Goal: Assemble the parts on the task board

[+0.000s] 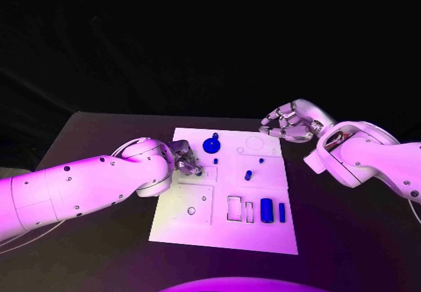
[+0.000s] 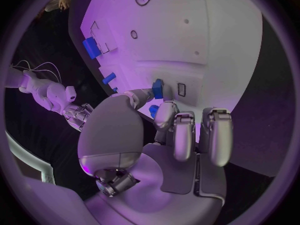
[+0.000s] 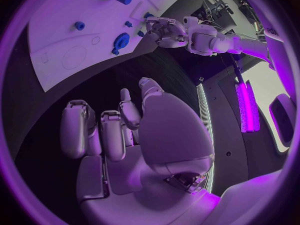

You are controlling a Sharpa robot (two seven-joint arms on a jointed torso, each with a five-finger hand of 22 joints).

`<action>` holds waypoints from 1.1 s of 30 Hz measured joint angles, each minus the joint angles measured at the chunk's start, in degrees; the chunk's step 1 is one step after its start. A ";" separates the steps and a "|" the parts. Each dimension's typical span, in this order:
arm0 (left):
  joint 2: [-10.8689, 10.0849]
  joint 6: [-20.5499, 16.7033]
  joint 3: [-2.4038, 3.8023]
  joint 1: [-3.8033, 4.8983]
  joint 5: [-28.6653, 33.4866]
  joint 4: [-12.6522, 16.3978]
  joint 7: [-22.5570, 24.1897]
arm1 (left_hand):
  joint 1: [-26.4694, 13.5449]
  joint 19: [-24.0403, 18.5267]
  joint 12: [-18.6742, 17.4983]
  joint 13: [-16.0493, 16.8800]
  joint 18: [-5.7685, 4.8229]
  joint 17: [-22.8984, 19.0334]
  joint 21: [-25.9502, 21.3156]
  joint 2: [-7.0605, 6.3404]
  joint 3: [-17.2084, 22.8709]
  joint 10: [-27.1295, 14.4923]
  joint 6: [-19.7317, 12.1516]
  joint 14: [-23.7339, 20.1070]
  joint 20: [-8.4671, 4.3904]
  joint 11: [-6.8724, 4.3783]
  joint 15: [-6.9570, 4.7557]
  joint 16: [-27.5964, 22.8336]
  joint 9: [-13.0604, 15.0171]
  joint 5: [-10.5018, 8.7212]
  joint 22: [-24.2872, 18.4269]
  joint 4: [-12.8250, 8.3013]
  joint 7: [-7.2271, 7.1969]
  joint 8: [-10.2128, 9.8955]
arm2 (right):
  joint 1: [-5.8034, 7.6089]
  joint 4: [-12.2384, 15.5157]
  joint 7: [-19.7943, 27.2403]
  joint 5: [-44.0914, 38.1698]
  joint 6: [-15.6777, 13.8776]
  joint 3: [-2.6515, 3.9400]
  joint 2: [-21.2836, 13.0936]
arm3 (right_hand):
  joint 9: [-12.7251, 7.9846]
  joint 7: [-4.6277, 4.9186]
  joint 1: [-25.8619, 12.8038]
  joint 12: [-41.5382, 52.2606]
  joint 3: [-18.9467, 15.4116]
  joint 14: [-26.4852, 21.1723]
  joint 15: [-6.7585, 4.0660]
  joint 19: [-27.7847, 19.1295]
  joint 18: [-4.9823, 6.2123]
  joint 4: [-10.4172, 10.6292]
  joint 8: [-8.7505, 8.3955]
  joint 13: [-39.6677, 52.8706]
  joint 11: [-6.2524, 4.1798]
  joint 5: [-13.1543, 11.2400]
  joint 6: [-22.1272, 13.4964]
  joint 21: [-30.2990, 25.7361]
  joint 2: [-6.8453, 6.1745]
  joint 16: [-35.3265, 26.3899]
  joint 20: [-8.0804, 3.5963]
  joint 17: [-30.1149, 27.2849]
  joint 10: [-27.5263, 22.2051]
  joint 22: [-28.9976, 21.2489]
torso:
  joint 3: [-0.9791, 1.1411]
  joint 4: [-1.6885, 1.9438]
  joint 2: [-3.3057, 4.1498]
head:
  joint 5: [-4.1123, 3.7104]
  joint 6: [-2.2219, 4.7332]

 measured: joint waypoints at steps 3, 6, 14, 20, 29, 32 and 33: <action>0.01 0.73 0.01 0.01 -0.02 -0.09 -0.15 | -0.08 0.00 0.00 0.00 0.00 0.00 0.00 -0.08 0.01 0.03 0.00 0.00 0.00 -0.03 0.00 0.00 0.15 0.03 0.00 -0.01 0.00 0.25 | 0.00 -0.01 0.00 0.00 0.00 0.00 0.02 | -0.01 0.00 0.00 0.00 0.00 0.00 0.00 0.00 0.00 0.00 0.00 0.00 0.00 0.00 0.00 0.00 0.00 0.00 0.00 0.00 0.00 0.00 | -0.01 0.00 0.00 | 0.01 -0.07; 0.02 1.15 0.03 0.04 -0.03 -0.10 -0.31 | -0.20 0.00 0.00 0.00 0.00 -0.01 0.00 -0.20 0.03 0.15 0.00 0.00 0.00 -0.15 0.00 0.00 0.20 0.28 0.00 -0.03 0.00 0.39 | -0.01 -0.02 0.01 0.00 0.00 0.00 0.02 | -0.01 0.00 0.00 0.00 0.00 0.00 0.00 0.00 0.00 0.00 0.00 0.00 0.00 0.00 0.00 0.00 0.00 0.00 0.00 0.00 0.00 0.00 | -0.01 0.00 -0.01 | 0.02 -0.09; 0.06 1.39 0.07 0.08 -0.03 -0.13 -0.65 | -0.20 0.00 0.00 0.00 0.00 -0.01 0.00 -0.19 0.07 0.16 0.00 0.00 0.00 -0.16 0.00 0.00 0.20 0.28 0.00 -0.07 0.00 0.39 | -0.01 -0.03 0.02 0.00 0.00 0.00 0.04 | -0.02 0.00 0.00 0.00 0.00 0.00 0.00 0.00 0.00 0.00 0.00 0.00 0.00 0.00 0.00 0.00 0.00 0.00 0.00 0.00 0.00 -0.01 | -0.01 0.00 -0.01 | 0.05 -0.13; 0.16 1.47 0.09 0.10 0.02 -0.17 -0.86 | -0.18 0.00 0.00 0.00 0.00 -0.02 0.00 -0.18 0.18 0.16 0.00 0.00 0.00 -0.15 0.00 0.00 0.19 0.28 0.05 0.03 0.00 0.38 | -0.02 -0.01 0.03 -0.01 0.00 0.00 0.03 | -0.02 0.00 0.00 0.00 0.00 0.00 0.00 0.00 0.00 0.00 0.00 0.00 0.00 0.00 0.00 0.00 0.00 0.00 0.00 0.00 0.00 -0.02 | 0.01 0.00 -0.01 | 0.07 -0.14; 0.54 2.07 0.19 0.23 0.67 -0.63 -1.40 | -1.16 0.00 0.00 0.04 0.00 -0.02 0.00 -0.27 0.94 0.55 -0.07 0.23 0.01 -0.54 -0.23 0.00 1.05 -0.17 0.04 -0.30 -0.08 0.37 | -0.02 0.03 0.03 -0.01 0.00 0.00 0.00 | -0.02 0.00 0.00 0.00 0.00 0.00 0.00 0.00 0.00 0.00 0.00 0.00 0.00 0.00 0.00 0.00 0.00 0.00 0.00 -0.01 0.00 -0.02 | 0.06 -0.02 -0.01 | 0.04 -0.07; 0.70 2.28 0.22 0.28 1.06 -0.88 -1.62 | -1.97 -0.21 0.00 0.10 0.00 -0.02 0.00 -0.44 1.36 0.65 0.09 0.20 -0.21 -0.63 -0.27 0.00 1.15 -0.17 0.04 -0.71 -0.53 0.26 | -0.02 0.05 0.03 -0.01 0.00 0.00 -0.03 | -0.02 0.00 0.00 0.00 0.00 0.00 0.00 0.00 0.00 0.00 0.00 0.00 0.00 0.00 0.00 0.00 0.00 0.00 0.00 -0.01 0.00 -0.02 | 0.07 -0.02 -0.01 | 0.03 -0.03; 0.79 2.37 0.25 0.30 1.20 -0.98 -1.67 | -1.96 -0.21 0.00 0.14 0.00 -0.02 0.00 -0.46 1.75 0.65 0.09 0.03 -0.21 -0.64 -0.43 0.00 1.31 -0.18 0.04 -1.10 -0.53 0.13 | -0.02 0.06 0.03 -0.01 0.00 0.00 -0.04 | -0.02 0.00 -0.01 0.00 0.00 0.00 0.00 0.00 0.00 0.00 0.00 -0.01 0.00 0.00 0.00 0.00 0.01 0.00 0.00 0.00 0.00 -0.02 | 0.06 -0.02 -0.02 | 0.03 -0.02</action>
